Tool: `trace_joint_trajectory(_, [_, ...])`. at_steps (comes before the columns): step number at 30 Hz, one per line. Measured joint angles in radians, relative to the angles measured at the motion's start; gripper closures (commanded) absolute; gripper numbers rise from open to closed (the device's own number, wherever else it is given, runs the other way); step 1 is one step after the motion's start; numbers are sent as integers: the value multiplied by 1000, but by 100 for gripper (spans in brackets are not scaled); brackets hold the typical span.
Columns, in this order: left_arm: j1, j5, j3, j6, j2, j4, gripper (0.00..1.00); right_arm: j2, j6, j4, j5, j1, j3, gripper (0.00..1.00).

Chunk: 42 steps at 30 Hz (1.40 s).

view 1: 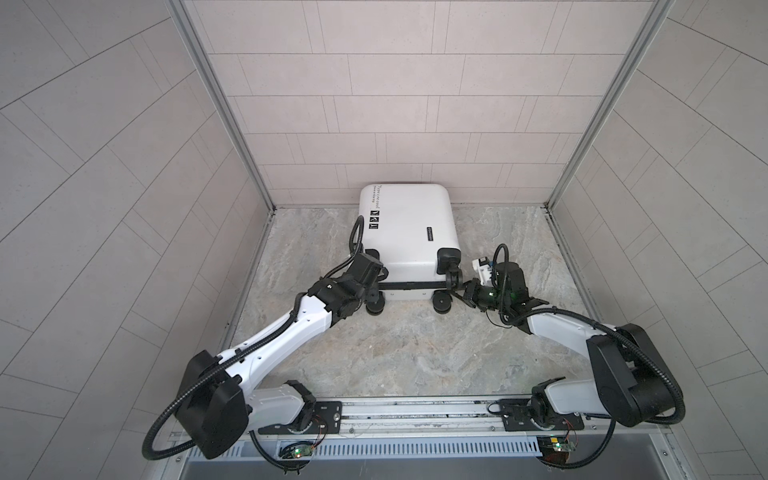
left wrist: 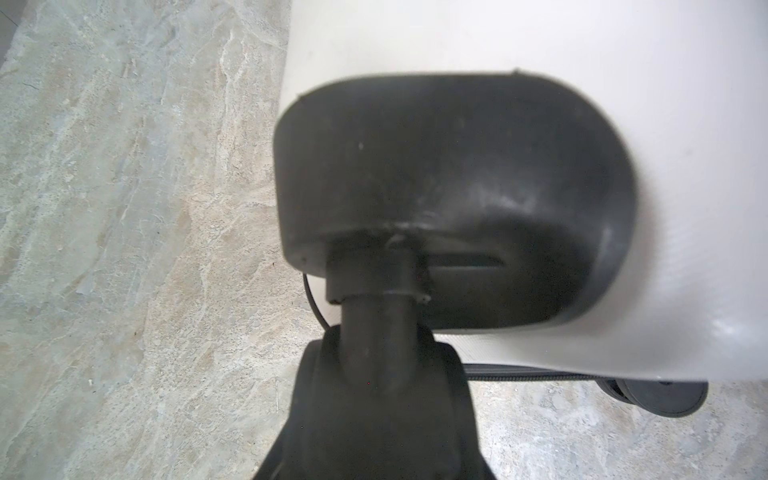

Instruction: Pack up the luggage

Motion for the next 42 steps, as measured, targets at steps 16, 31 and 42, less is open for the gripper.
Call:
trace_joint_trajectory(16, [8, 14, -1, 8, -24, -34, 100, 42, -175, -303, 22, -39, 169, 100])
trace_joint_trajectory(31, [27, 12, 8, 7, -30, -66, 57, 150, -401, -509, 76, -13, 346, 100])
trace_joint_trajectory(42, [-19, -23, 186, -13, -184, -199, 29, 142, -406, -512, 154, 39, 345, 100])
